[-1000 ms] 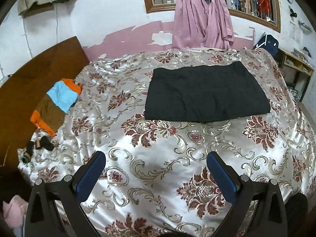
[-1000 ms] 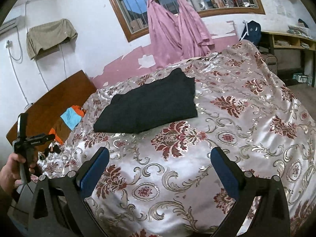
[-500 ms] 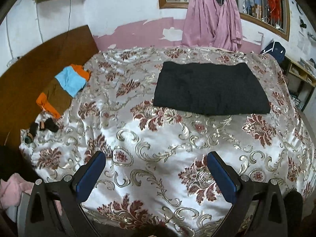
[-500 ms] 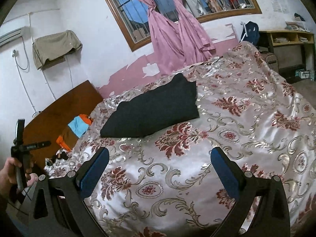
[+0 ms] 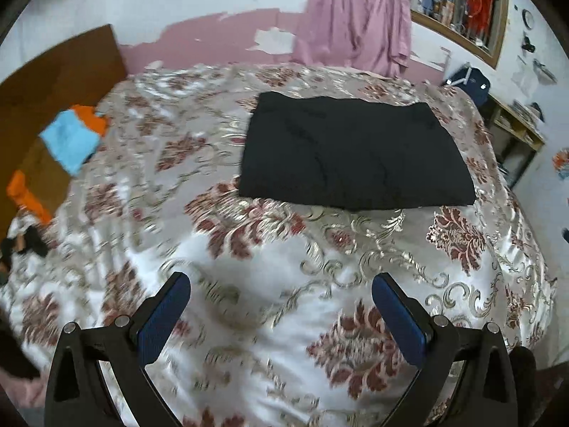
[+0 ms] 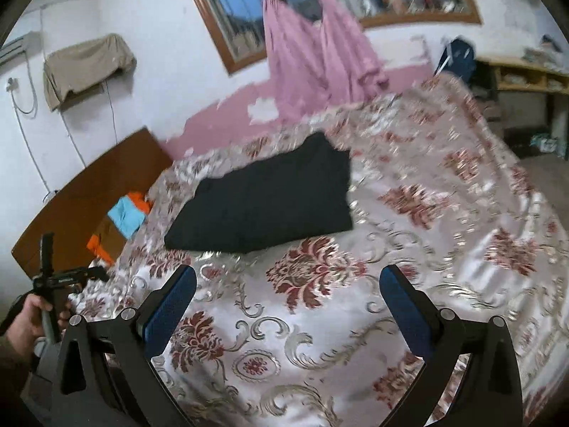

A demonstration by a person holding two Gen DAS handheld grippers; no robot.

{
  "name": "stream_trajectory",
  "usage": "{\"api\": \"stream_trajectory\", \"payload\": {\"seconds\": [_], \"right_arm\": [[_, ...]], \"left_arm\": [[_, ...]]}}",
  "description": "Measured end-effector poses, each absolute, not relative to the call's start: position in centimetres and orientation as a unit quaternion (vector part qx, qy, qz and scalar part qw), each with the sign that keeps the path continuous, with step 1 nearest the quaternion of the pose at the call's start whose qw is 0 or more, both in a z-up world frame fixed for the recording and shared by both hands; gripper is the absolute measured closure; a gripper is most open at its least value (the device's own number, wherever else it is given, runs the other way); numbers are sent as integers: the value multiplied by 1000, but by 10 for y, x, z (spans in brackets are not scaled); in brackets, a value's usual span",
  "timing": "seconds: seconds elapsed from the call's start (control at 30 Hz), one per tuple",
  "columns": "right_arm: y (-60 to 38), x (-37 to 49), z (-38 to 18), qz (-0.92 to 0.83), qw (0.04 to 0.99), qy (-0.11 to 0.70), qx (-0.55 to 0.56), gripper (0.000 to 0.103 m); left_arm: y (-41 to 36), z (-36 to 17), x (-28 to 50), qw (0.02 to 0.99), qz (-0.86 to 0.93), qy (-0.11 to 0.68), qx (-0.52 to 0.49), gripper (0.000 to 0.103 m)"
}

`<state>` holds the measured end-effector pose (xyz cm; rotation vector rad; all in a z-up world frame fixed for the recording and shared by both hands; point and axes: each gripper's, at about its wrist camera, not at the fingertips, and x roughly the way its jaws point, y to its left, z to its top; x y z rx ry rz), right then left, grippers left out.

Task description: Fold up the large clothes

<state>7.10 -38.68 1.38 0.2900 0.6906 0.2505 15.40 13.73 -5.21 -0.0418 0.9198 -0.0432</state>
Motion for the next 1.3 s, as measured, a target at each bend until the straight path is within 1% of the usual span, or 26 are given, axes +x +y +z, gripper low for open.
{"api": "stream_trajectory", "payload": {"seconds": [0.17, 0.3, 0.43, 0.5, 0.57, 0.73, 0.87, 1.13, 1.3], "right_arm": [[-382, 168, -5, 126, 909, 375, 132, 2], [-389, 262, -33, 120, 892, 408, 153, 2], [-394, 344, -62, 110, 878, 443, 142, 2], [-401, 379, -80, 117, 867, 462, 146, 2], [-408, 405, -97, 125, 855, 475, 163, 2], [-421, 454, -141, 156, 824, 490, 237, 2], [-418, 478, -164, 192, 802, 498, 268, 2], [-387, 504, -200, 267, 751, 527, 295, 2], [-366, 505, -207, 284, 746, 526, 292, 1]], "left_arm": [[146, -68, 228, 897, -29, 440, -35, 0], [158, -88, 297, 893, -36, 446, -54, 0], [167, -109, 360, 890, -29, 451, -60, 0], [174, -123, 389, 883, -32, 464, -72, 0], [183, -143, 420, 869, -43, 482, -104, 0], [195, -171, 459, 849, -96, 493, -163, 0], [207, -189, 480, 824, -160, 492, -233, 0], [209, -215, 508, 790, -220, 503, -273, 0], [209, -233, 530, 771, -227, 524, -282, 0]]}}
